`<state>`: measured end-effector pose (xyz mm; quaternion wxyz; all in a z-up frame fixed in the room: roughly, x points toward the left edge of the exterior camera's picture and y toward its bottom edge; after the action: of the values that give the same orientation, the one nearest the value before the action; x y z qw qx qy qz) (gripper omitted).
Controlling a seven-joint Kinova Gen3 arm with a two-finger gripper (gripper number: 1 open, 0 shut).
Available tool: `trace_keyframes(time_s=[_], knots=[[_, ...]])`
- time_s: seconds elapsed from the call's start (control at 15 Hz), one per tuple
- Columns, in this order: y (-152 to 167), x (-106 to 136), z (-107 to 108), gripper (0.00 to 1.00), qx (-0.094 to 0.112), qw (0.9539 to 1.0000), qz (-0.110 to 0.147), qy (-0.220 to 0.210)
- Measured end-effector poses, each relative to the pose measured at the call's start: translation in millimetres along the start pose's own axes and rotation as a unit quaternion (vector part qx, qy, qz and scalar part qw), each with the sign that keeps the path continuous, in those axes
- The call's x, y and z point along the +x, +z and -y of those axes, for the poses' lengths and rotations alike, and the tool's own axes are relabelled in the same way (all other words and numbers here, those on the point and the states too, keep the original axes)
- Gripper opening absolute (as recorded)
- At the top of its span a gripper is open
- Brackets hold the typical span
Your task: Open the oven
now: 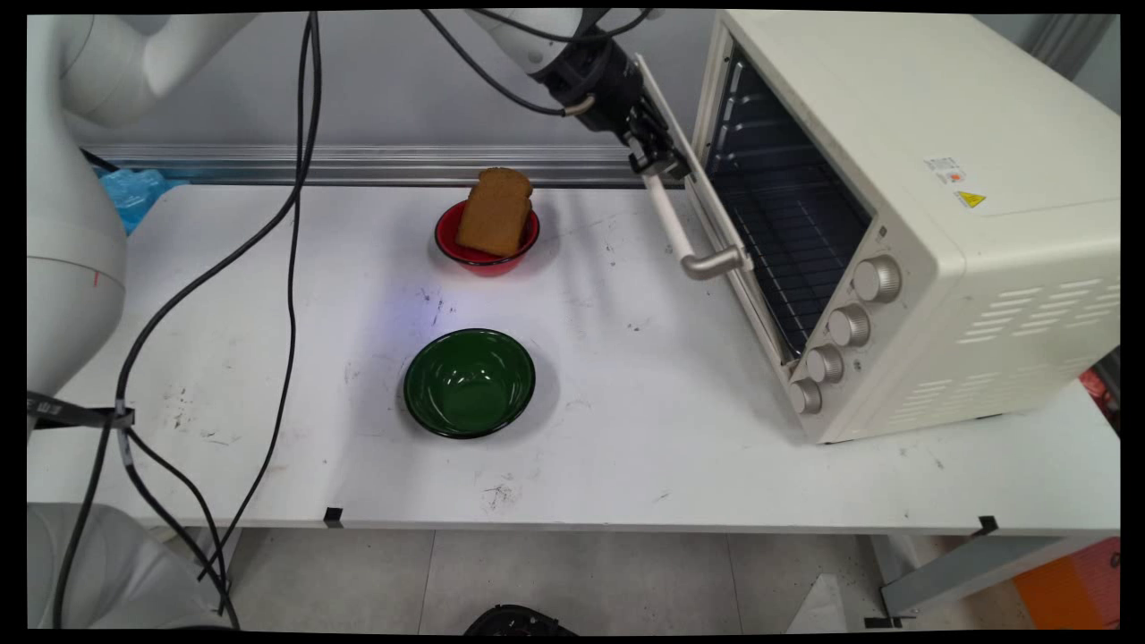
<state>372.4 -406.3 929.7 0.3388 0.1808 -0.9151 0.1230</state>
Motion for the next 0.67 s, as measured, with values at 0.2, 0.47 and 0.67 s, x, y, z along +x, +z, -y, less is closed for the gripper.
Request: trace_keyframes(time_s=[0.2, 0.47, 0.67], knots=[[1.1, -8.5, 0.4, 0.00, 0.004, 1.0000, 0.003, -0.004], [3.4, -19.9, 1.7, 0.00, 0.011, 0.9999, 0.001, -0.009], [4.6, -30.4, 3.2, 0.00, 0.018, 0.9998, -0.004, -0.012]])
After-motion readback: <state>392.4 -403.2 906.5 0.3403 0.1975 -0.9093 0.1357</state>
